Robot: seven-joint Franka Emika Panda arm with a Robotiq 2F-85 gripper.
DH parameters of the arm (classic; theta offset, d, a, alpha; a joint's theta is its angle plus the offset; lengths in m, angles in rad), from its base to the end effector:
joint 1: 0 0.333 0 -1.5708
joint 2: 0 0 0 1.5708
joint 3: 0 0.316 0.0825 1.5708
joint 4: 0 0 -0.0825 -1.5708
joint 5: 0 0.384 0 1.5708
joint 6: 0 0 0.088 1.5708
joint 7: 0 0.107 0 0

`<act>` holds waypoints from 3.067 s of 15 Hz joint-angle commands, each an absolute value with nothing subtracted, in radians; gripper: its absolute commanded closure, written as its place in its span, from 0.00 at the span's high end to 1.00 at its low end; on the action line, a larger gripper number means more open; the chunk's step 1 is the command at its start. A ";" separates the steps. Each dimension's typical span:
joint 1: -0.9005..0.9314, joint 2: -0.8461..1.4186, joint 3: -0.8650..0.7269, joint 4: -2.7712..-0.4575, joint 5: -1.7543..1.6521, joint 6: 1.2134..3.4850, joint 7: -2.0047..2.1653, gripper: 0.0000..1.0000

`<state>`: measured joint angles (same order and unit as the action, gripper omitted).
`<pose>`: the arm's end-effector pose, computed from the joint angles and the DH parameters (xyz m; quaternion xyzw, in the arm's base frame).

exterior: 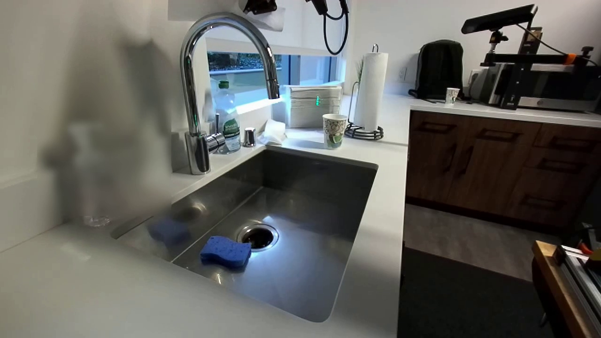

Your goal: Wipe the kitchen faucet to with the paper towel

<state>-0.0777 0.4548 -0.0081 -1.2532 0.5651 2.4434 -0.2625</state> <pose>0.7391 -0.0613 0.5897 -0.9050 0.0542 -0.3822 0.1791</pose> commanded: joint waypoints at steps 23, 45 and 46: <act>-0.148 0.238 -0.005 -1.699 0.633 2.084 -0.259 0.00; -0.097 0.276 0.024 -1.432 0.825 2.196 -0.282 0.00; -0.091 0.299 0.032 -1.405 0.831 2.223 -0.280 0.00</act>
<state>-0.1147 0.2232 0.0173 -1.4877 0.8011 2.1582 -0.2671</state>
